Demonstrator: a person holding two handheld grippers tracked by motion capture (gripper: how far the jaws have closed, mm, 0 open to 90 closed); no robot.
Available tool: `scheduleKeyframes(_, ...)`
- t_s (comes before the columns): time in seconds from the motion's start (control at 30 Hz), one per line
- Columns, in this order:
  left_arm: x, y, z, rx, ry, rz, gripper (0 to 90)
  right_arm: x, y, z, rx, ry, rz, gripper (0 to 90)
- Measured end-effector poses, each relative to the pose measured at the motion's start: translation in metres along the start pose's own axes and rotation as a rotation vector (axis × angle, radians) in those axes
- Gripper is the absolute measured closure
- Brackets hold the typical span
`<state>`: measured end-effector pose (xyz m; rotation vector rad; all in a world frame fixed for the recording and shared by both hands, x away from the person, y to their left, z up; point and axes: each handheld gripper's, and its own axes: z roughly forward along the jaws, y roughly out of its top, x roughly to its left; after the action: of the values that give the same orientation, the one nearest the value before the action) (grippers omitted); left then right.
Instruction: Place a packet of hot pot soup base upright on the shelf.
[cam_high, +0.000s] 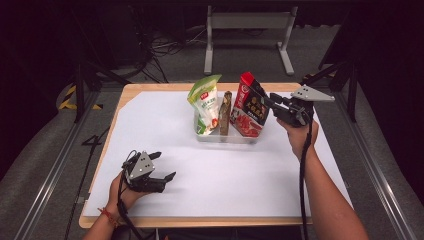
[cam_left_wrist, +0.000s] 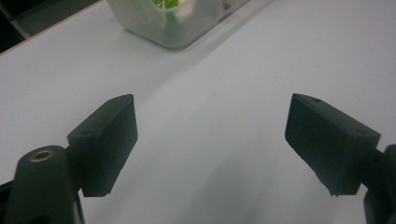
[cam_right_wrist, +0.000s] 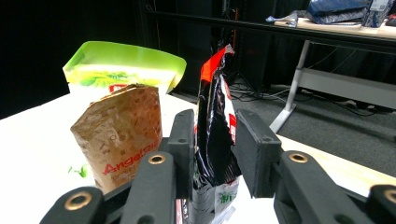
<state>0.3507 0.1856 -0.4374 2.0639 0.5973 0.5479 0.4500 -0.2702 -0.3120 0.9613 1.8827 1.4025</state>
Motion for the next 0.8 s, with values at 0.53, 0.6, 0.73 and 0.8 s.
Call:
scheduleKeyframes(0.53,0.0,0.0,0.0,0.004,0.001,0.001,17.9,-0.003,-0.009,-0.011,0.005,0.005,0.011,62.5)
scheduleKeyframes(0.6,0.0,0.0,0.0,0.003,0.001,0.003,17.9,-0.003,-0.01,-0.013,0.005,0.002,0.007,62.7)
scheduleKeyframes(0.73,0.0,0.0,0.001,0.008,-0.002,0.005,17.8,-0.003,-0.012,-0.015,0.011,0.002,0.007,61.2)
scheduleKeyframes(0.8,0.0,0.0,0.001,0.006,-0.001,0.003,17.6,-0.003,-0.014,-0.016,0.015,0.0,0.003,59.8)
